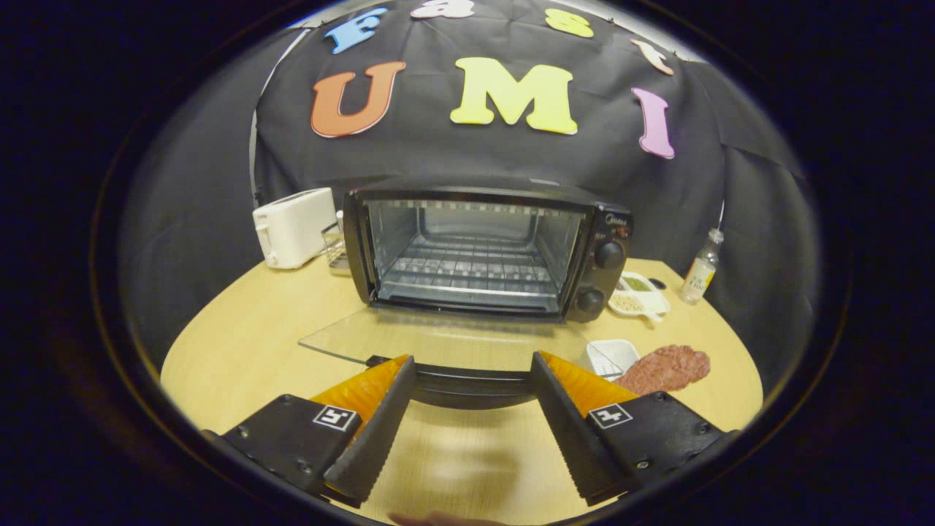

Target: Open the toaster oven, put the food inside, and close the toaster oven door.

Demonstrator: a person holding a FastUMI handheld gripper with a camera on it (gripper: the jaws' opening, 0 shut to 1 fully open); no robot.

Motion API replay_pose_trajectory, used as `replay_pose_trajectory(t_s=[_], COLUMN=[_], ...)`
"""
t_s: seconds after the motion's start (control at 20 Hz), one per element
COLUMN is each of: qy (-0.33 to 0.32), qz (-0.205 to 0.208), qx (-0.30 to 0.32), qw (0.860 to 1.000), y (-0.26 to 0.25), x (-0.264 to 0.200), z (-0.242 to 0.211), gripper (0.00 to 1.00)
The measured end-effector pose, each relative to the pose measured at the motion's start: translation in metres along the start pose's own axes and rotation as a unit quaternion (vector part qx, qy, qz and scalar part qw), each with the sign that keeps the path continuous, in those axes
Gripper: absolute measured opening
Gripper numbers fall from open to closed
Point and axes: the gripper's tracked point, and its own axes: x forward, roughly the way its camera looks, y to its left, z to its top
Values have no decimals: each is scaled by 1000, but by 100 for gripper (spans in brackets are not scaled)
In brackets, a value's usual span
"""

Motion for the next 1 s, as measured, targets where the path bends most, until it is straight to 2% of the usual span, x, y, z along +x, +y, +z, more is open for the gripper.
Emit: replay_pose_trajectory(t_s=[0.2,0.45,0.7,1.0], qy=[58,55,67,37], qz=[31,44,92,108], qx=[32,29,63,47], qw=[997,997,992,992], y=[12,12,14,-8], x=[17,22,1,-37], z=[-32,-28,-23,8], gripper=[100,100,100,100])
